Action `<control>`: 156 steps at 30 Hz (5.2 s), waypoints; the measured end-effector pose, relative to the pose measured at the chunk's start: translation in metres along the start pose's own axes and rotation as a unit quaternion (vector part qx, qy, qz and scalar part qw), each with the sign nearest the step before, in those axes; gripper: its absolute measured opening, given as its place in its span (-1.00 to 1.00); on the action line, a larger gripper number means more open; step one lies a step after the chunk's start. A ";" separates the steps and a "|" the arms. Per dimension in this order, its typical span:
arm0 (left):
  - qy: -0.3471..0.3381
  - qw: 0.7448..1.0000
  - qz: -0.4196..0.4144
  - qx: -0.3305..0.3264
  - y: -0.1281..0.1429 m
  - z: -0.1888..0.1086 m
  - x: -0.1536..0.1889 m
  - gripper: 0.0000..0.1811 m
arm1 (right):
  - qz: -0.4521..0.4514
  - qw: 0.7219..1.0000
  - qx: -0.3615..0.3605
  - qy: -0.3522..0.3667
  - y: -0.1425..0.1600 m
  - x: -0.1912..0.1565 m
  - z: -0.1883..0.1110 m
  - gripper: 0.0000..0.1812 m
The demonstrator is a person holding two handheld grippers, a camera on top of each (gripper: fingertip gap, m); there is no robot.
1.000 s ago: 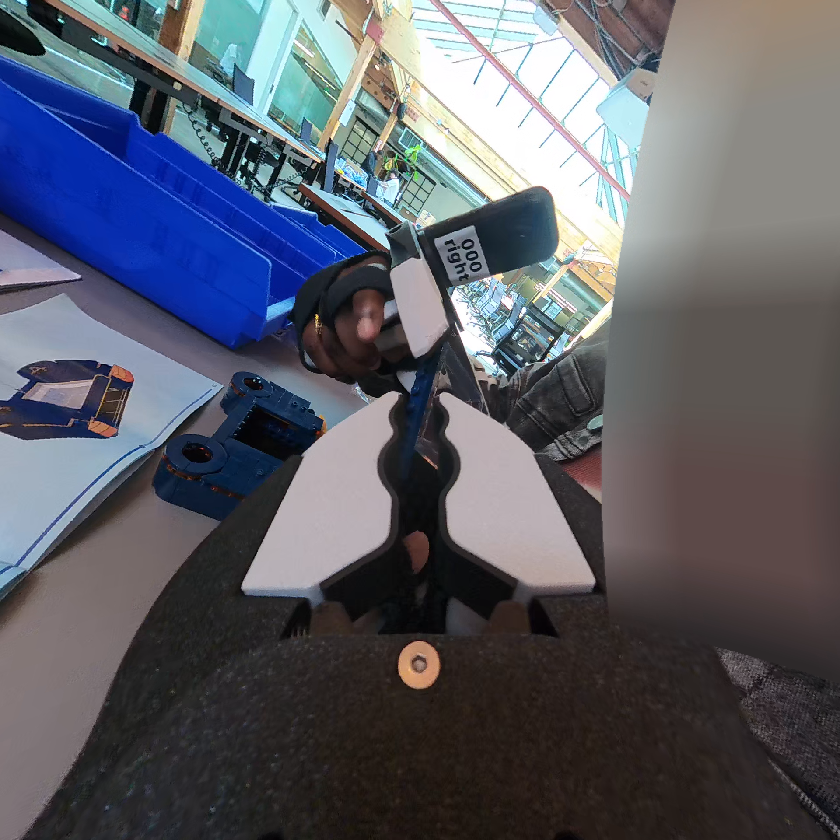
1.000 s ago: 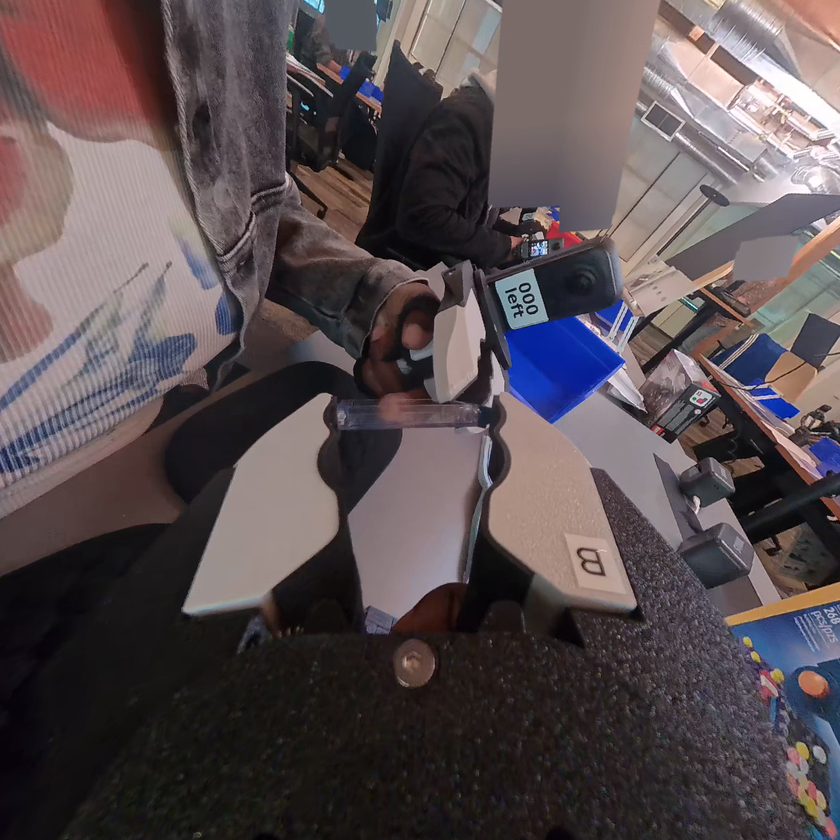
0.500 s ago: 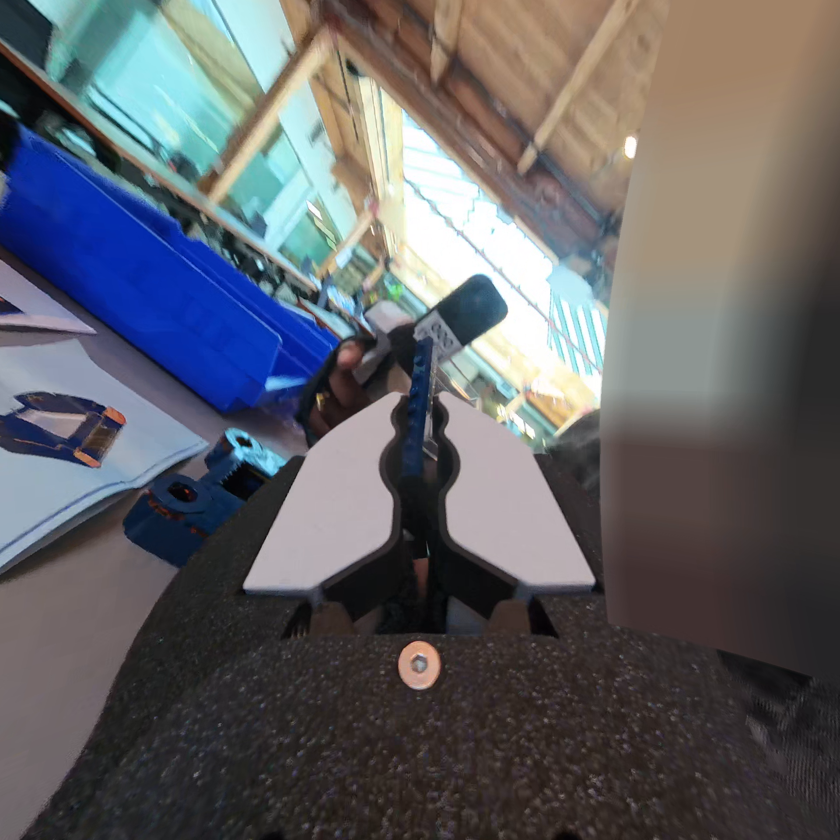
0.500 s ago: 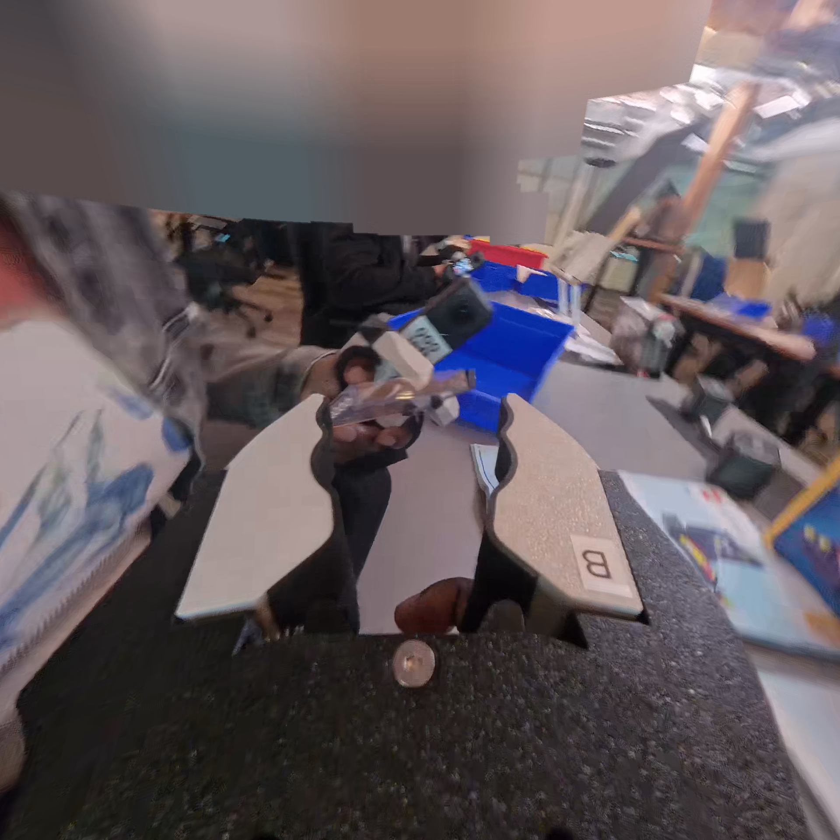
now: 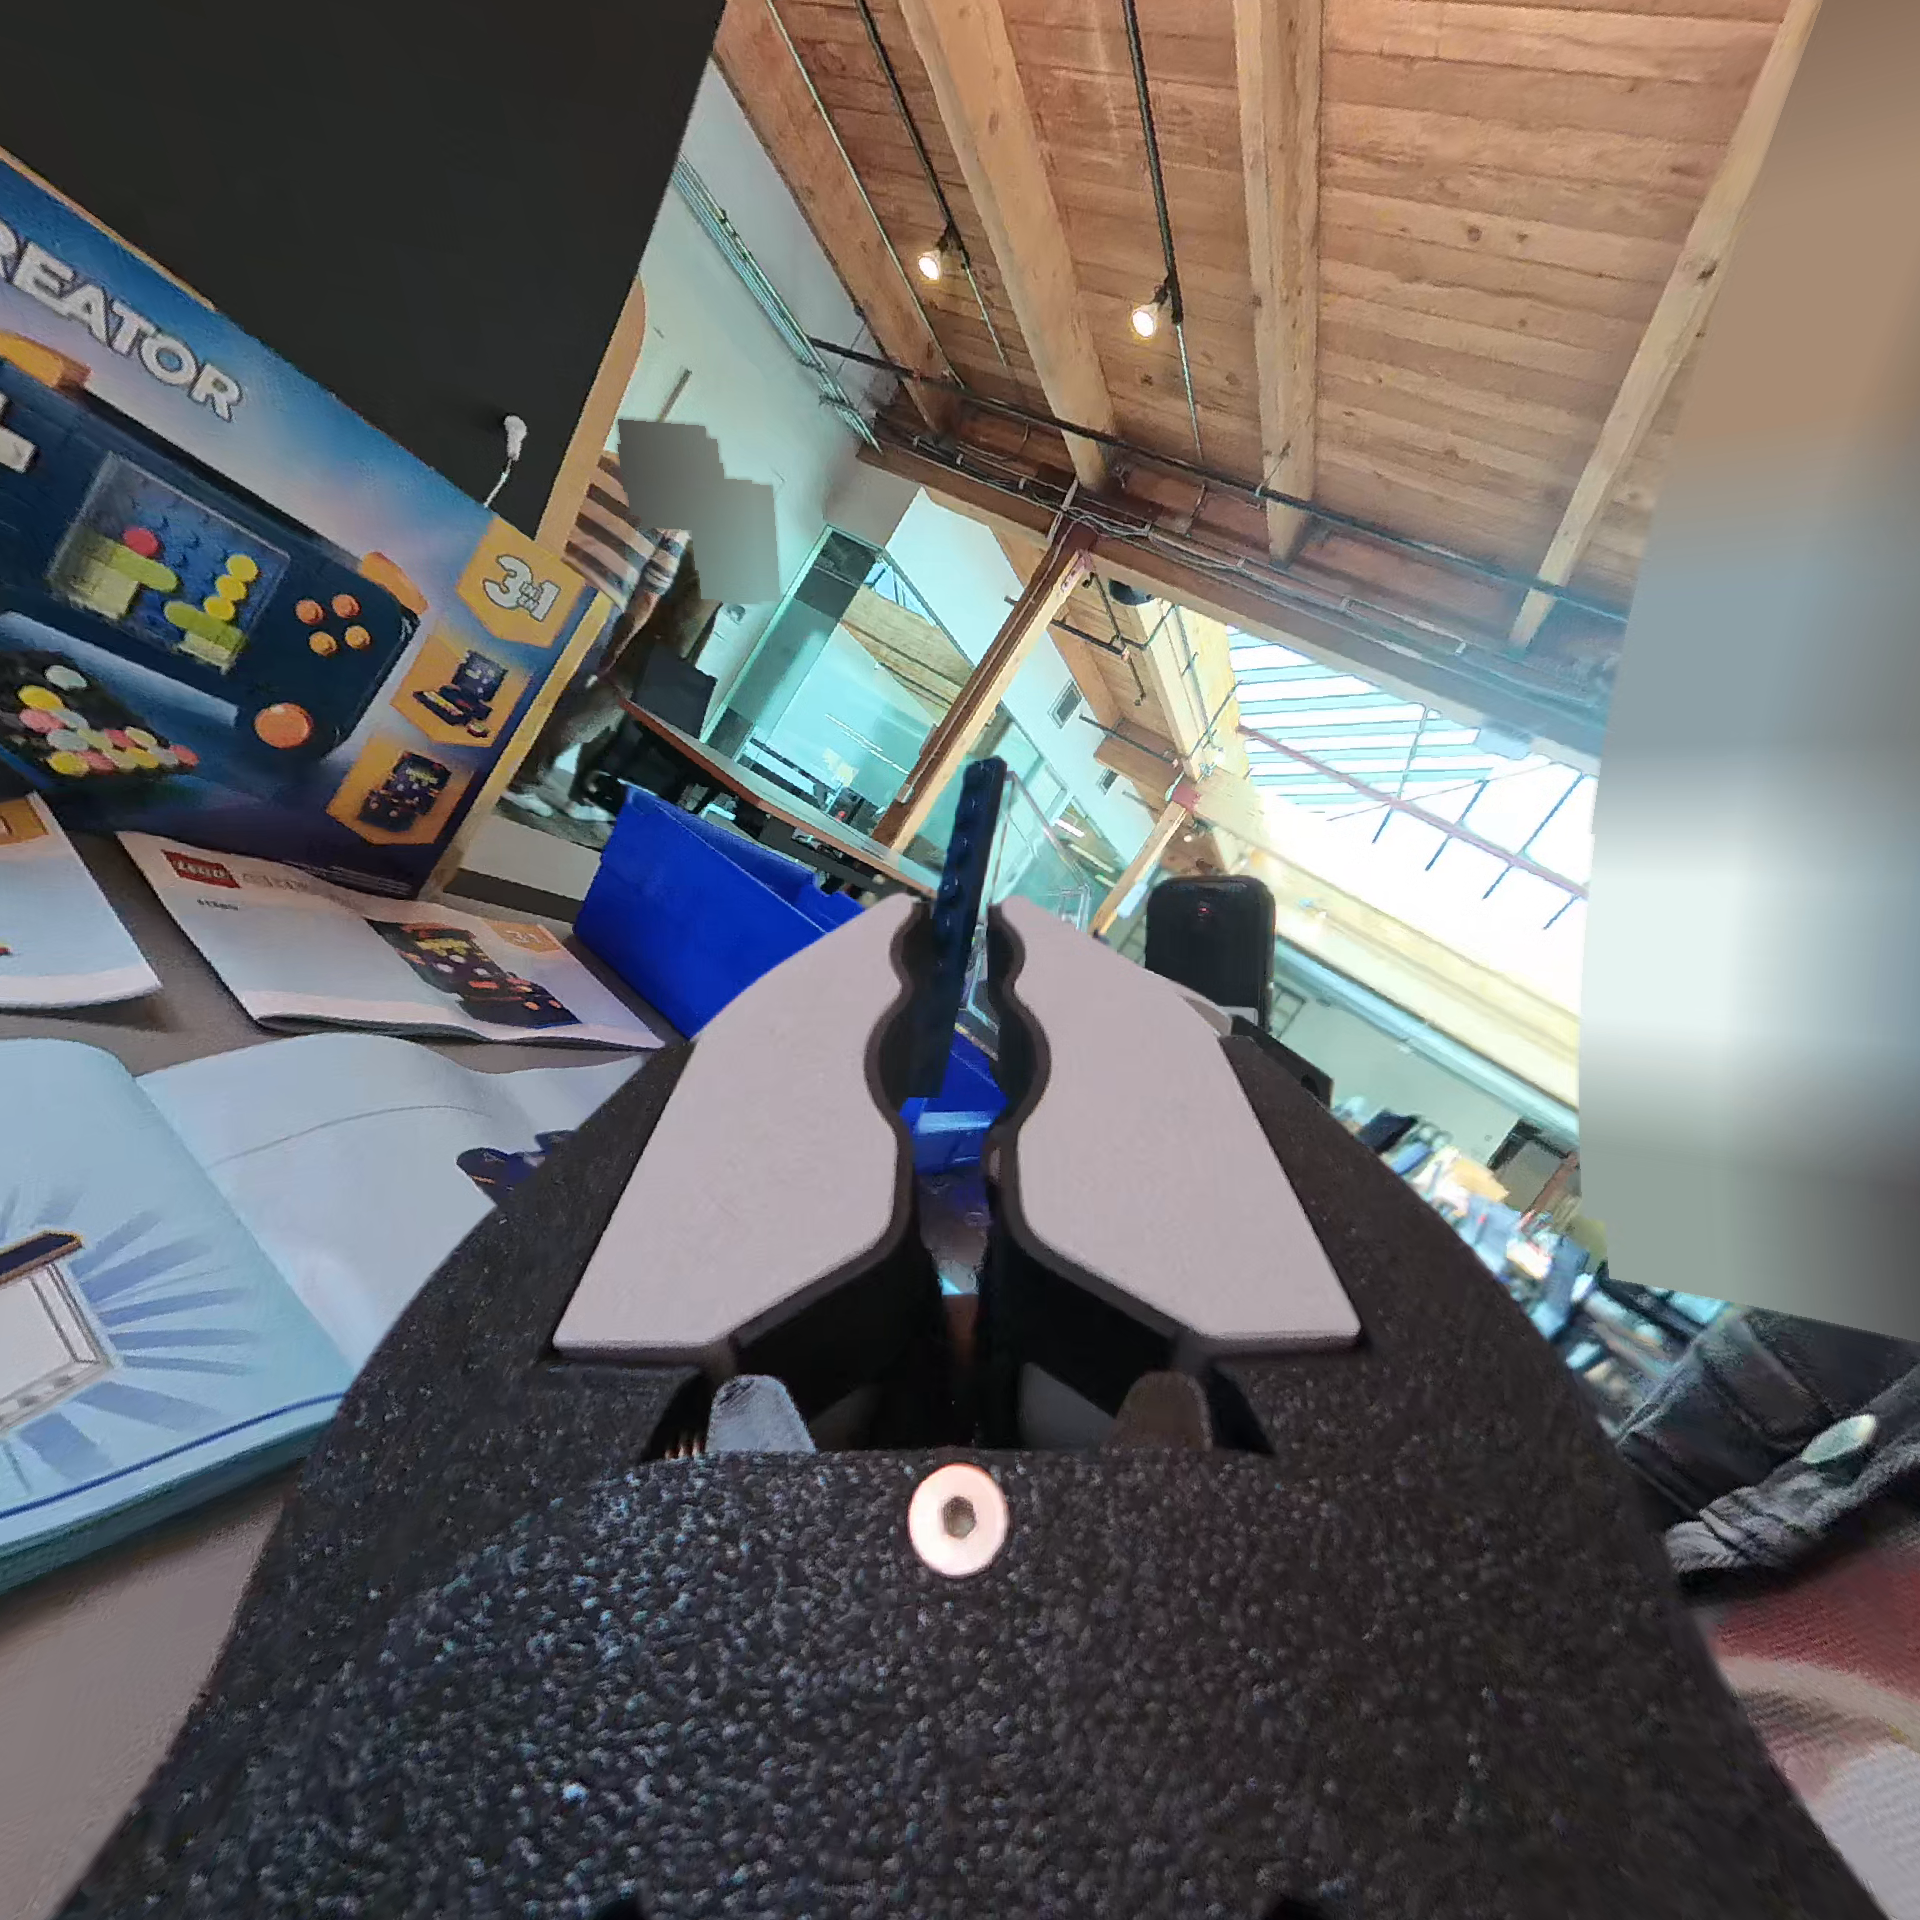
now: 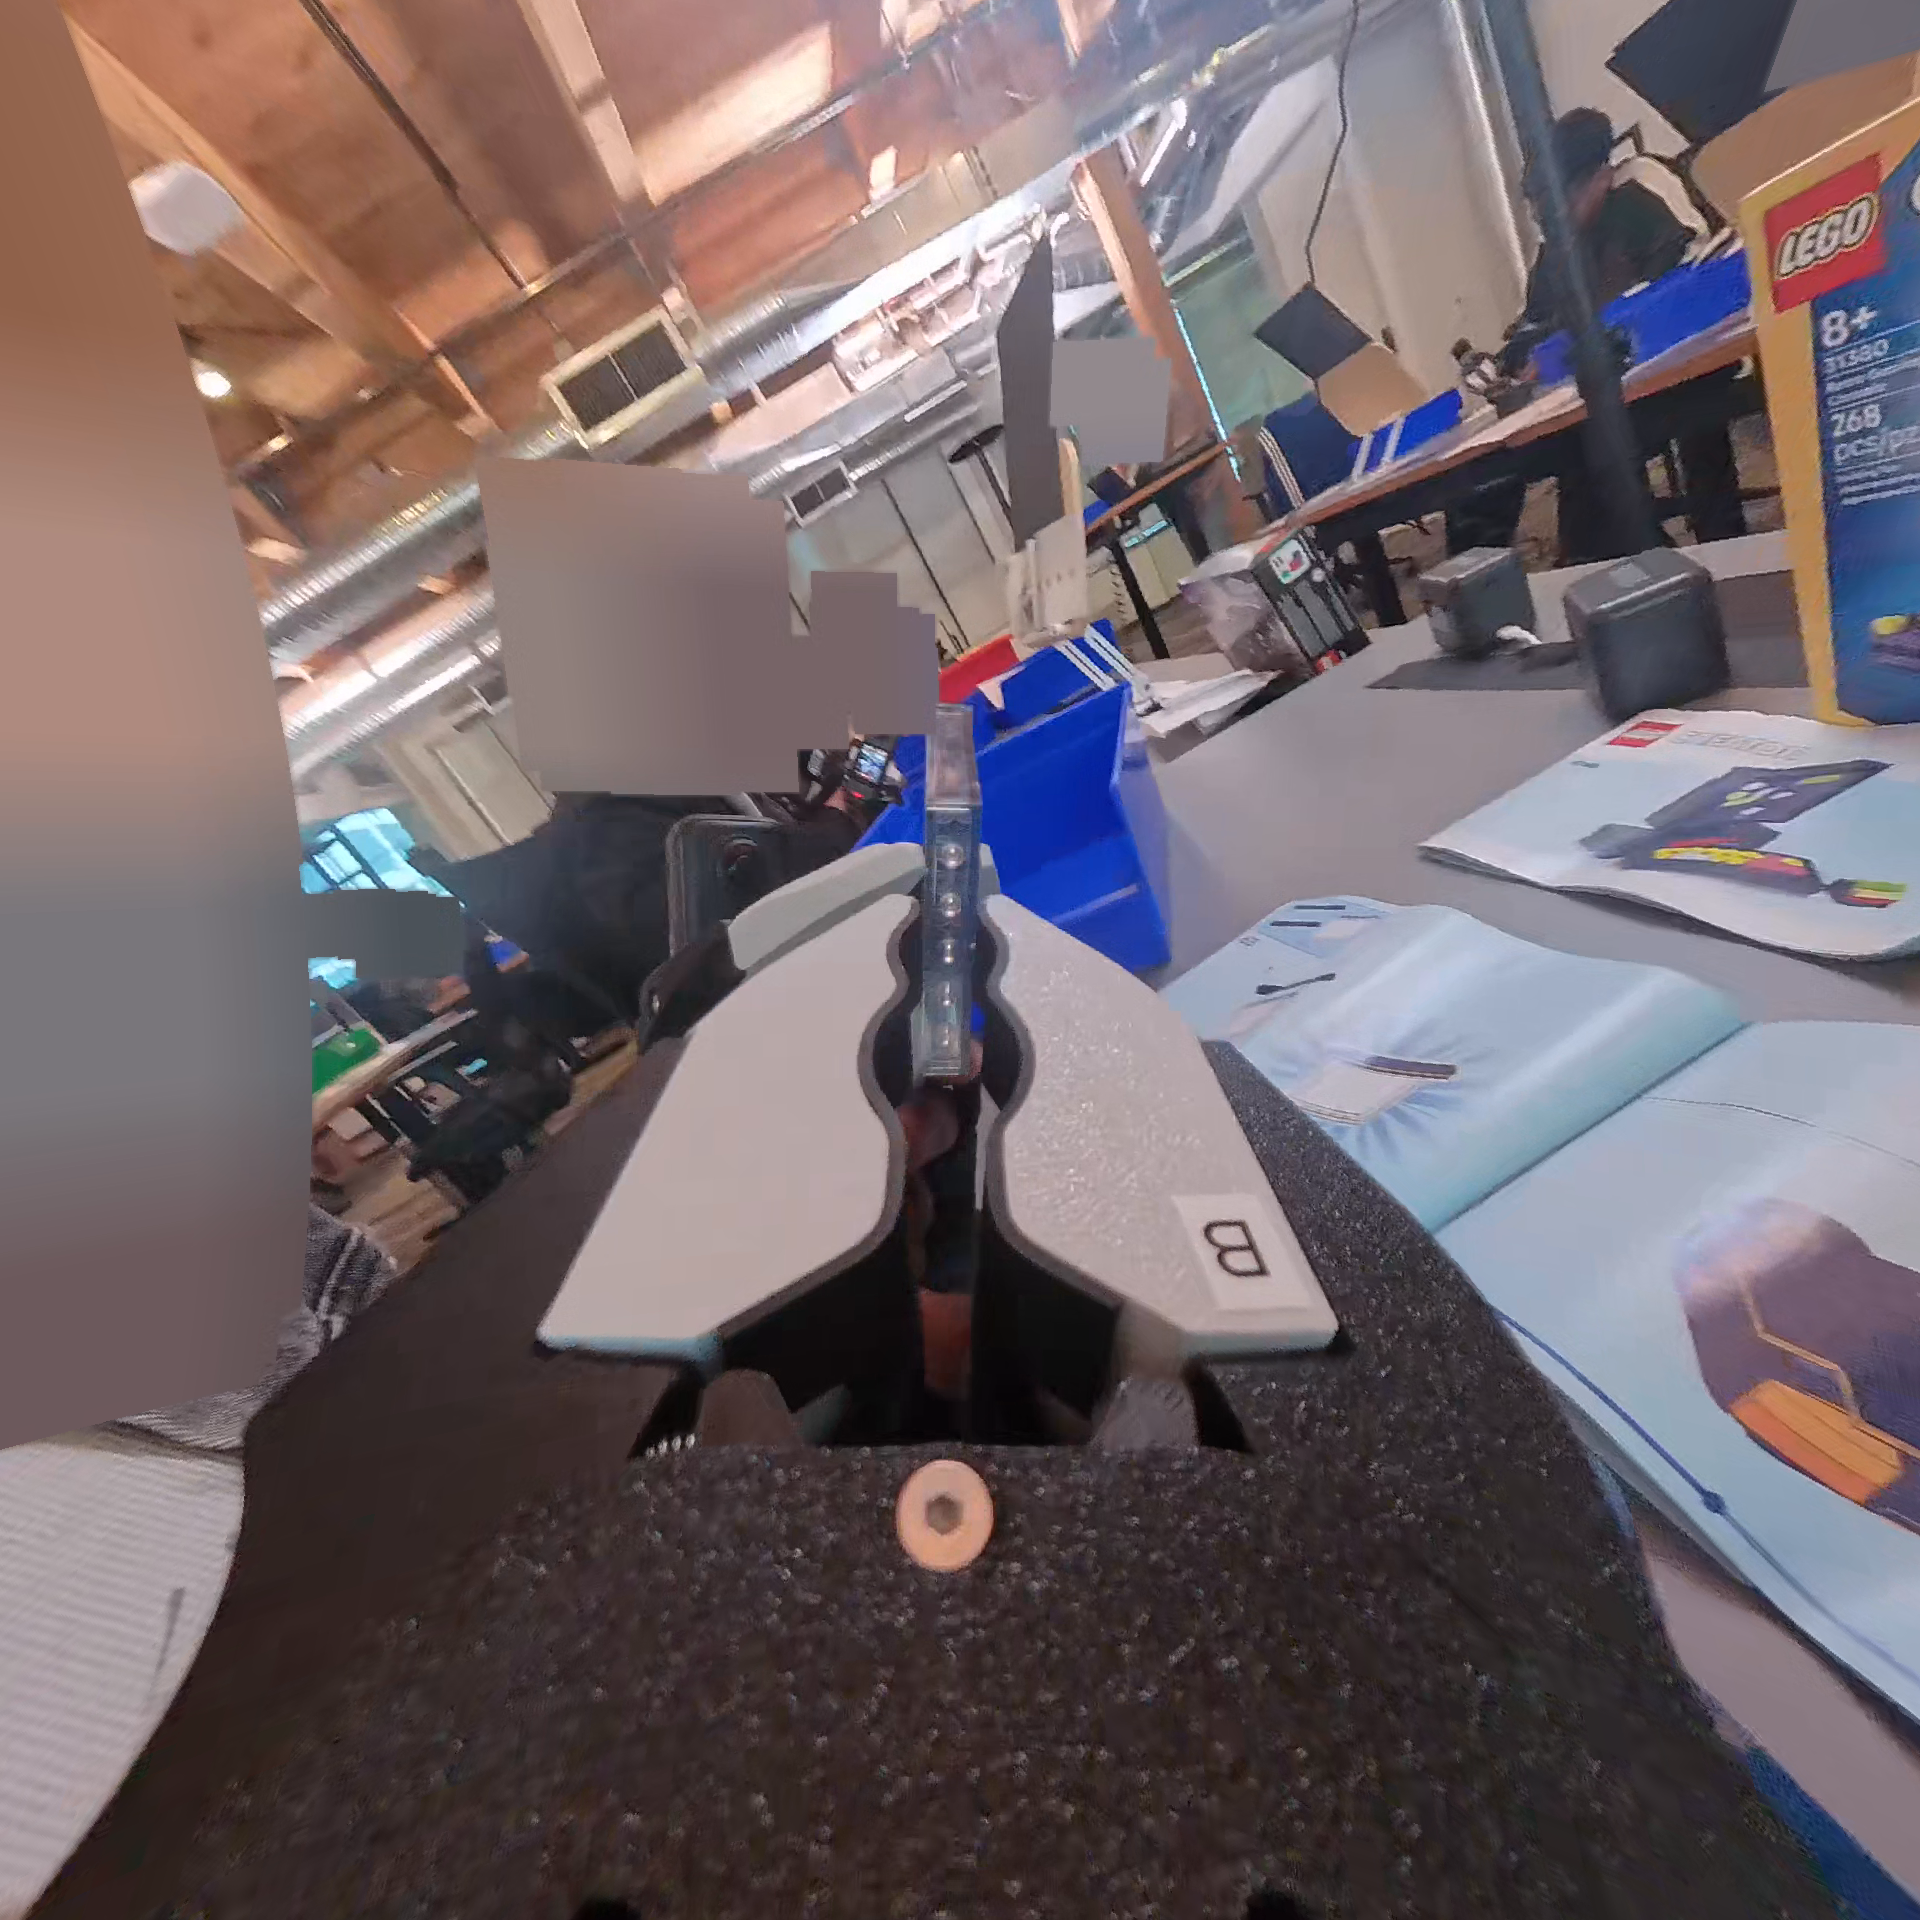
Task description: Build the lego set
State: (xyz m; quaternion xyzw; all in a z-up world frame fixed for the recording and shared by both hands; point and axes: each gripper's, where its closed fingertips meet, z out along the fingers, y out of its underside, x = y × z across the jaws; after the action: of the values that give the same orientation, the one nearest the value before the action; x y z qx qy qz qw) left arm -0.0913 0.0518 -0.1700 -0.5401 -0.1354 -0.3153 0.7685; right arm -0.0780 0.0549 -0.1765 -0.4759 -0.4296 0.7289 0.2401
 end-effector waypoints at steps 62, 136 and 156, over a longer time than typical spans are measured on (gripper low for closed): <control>0.007 0.988 0.083 -0.128 0.016 -0.008 -0.010 -0.91 | 0.116 0.984 -0.133 0.003 0.054 0.009 0.003 -0.93; 0.177 0.853 0.204 -0.446 0.079 -0.059 0.007 -0.93 | -0.098 0.910 -0.390 -0.105 0.131 -0.008 -0.005 -0.93; 0.155 0.907 0.240 -0.309 0.054 -0.058 -0.020 -0.76 | -0.288 0.897 -0.329 -0.069 0.096 0.013 0.013 -0.99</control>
State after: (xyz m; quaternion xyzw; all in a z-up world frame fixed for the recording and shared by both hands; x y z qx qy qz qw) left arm -0.0800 0.0168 -0.2431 -0.7107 0.2235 -0.2273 0.6271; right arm -0.0899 0.0102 -0.2624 -0.3318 -0.7789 0.4756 0.2390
